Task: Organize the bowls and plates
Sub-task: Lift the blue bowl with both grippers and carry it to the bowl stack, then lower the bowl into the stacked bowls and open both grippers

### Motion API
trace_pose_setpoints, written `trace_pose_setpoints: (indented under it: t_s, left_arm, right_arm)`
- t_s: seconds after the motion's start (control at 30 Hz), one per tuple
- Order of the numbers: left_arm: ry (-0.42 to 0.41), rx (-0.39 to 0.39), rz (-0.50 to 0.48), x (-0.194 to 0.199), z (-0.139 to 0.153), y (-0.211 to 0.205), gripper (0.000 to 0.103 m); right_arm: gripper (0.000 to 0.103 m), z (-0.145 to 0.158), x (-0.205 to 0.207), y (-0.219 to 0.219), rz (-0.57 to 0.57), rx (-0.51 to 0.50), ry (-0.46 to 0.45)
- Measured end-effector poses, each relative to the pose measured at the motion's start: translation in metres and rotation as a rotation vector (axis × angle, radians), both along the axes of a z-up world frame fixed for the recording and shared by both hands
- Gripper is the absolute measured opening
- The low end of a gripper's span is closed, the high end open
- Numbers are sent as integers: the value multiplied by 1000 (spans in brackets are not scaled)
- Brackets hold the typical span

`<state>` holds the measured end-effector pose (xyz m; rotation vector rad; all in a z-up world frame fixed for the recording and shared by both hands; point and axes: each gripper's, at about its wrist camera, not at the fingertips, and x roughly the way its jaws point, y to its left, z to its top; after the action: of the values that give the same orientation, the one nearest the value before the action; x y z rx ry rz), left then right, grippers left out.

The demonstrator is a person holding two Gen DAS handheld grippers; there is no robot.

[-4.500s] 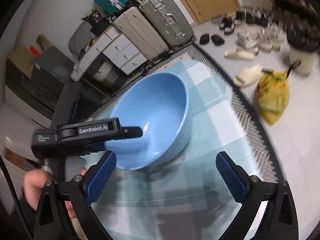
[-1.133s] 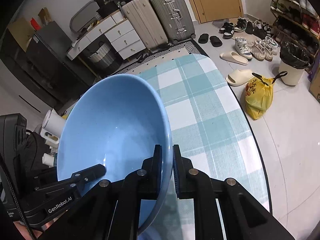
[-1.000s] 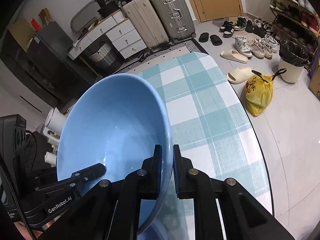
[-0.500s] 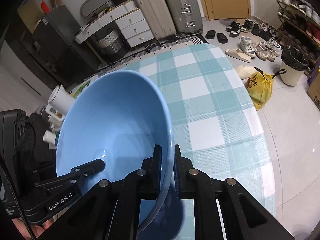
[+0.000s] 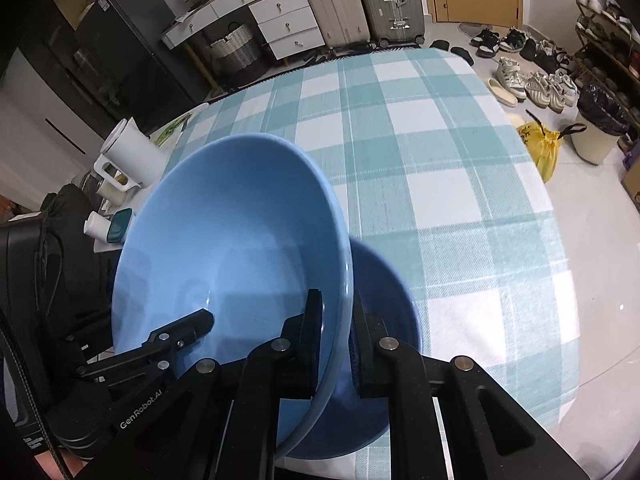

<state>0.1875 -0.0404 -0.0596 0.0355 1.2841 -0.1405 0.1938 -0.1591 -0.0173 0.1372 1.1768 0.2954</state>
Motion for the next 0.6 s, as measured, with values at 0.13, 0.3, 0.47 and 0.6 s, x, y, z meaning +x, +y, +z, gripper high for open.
trace_pose_setpoints:
  t_s: [0.13,0.3,0.47,0.6]
  left_arm:
    - [-20,39,-9,-7,-7,-8,17]
    - [-63,109,-51,-13,-12,-20,17]
    - [-96,149,-62,-17,-16,-23,18]
    - [-110,182,-82,-18,-21,-25,18]
  right_arm:
    - [12,-11,-5,-6,1,0,-3]
    - [12,-28,-10,-13,-1,-20,-1]
    - [12,-35,-16,-14,-7,-42,-26]
    - [12,-34,-18,-15,-13,-41,-52]
